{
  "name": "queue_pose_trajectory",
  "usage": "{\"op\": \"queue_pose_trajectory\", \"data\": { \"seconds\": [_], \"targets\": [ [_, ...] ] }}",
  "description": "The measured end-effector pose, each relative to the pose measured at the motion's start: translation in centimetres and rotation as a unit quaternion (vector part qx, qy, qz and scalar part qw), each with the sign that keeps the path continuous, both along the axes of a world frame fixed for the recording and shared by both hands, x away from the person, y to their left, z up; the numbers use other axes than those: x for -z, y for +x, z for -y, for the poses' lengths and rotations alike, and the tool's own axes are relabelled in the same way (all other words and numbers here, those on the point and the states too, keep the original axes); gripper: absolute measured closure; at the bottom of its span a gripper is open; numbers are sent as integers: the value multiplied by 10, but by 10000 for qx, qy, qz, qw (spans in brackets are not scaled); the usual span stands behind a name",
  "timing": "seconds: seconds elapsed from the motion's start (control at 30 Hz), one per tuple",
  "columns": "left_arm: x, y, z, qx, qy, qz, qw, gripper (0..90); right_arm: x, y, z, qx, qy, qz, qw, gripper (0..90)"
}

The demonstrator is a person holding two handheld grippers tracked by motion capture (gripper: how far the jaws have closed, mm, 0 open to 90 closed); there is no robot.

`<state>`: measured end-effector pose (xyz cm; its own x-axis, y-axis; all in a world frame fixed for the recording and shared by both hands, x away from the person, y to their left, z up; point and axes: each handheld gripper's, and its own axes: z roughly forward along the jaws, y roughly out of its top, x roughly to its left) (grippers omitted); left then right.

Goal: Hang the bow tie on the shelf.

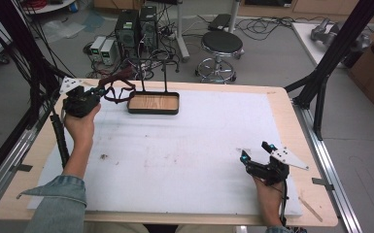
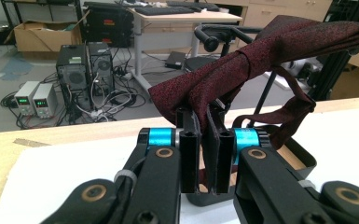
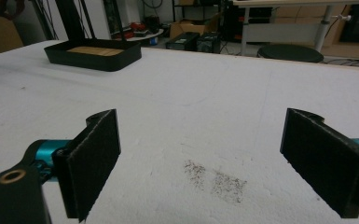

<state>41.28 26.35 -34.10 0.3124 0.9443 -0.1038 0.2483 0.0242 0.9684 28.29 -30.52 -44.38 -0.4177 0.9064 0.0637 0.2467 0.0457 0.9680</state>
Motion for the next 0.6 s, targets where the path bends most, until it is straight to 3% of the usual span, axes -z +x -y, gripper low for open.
{"op": "queue_pose_trajectory", "data": {
  "seconds": [0.6],
  "targets": [
    [-18,13,4,-34,88,88,9999,850,0,-1,-1,21,8,-69,10000,110]
  ]
}}
